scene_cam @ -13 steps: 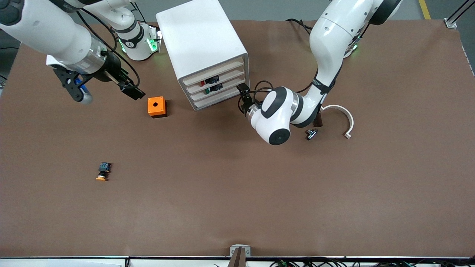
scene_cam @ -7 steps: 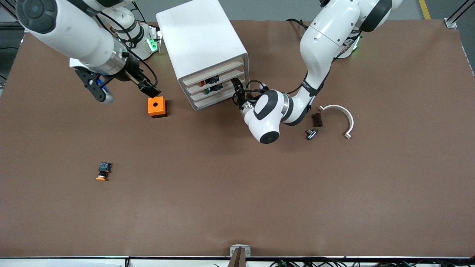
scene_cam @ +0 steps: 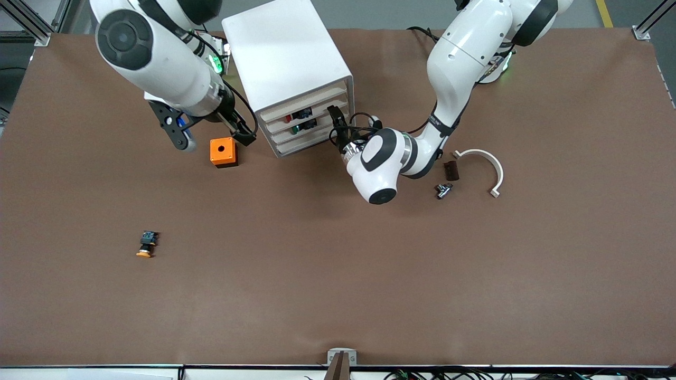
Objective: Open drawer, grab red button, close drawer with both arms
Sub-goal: 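Grasp the drawer handle with the left gripper while the right gripper approaches, then pull the drawer open with the left gripper while the right gripper reaches in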
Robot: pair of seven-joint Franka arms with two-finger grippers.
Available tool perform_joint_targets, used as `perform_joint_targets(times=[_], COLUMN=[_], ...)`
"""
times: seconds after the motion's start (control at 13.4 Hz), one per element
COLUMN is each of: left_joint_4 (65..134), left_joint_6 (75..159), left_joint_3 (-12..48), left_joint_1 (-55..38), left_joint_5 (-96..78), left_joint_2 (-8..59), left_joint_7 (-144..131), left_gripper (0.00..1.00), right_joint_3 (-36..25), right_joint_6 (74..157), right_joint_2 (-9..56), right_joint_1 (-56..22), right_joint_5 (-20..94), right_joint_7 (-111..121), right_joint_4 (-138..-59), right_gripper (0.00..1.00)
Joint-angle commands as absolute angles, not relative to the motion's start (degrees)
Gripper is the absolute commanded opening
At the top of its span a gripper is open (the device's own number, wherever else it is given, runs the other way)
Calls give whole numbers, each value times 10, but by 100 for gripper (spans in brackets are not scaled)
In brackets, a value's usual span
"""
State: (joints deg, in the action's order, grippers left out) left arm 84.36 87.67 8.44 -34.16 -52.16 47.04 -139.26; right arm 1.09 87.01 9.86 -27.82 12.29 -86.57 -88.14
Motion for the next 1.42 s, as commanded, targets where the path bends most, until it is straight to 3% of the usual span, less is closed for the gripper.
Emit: perform_joint_targets(times=[0.0,0.3,0.37,0.52,0.6,0.97,1.34], left_joint_4=[838,839,838,838,837,781,750], left_joint_6=[863,853,852,852,851,845,850], left_joint_3=[86,87,86,85,83,78,58], left_joint_1=[-344,-359,-360,-353,-347,-283,-250], left_joint_5=[-545,-550,-549,-547,-546,-516,-503], left_joint_2=[473,483,483,479,478,485,488], left_joint_7=[-1404,-1403,-1404,-1404,-1404,-1384,-1354], left_gripper=[63,43,34,5,0,0,1], right_joint_3=[6,6,6,6,6,5,5], right_joint_6=[870,924,931,957,974,1004,1097], right_joint_2=[156,185,196,212,214,221,264], right_joint_1=[-299,-320,-331,-340,-344,-354,-371], right_joint_5=[141,149,149,148,148,128,101], right_joint_7=[-919,-982,-989,-1018,-1020,-1015,-1014], right_joint_4=[-828,-825,-822,-811,-811,-825,-846], right_gripper=[100,100,100,100,100,100,100])
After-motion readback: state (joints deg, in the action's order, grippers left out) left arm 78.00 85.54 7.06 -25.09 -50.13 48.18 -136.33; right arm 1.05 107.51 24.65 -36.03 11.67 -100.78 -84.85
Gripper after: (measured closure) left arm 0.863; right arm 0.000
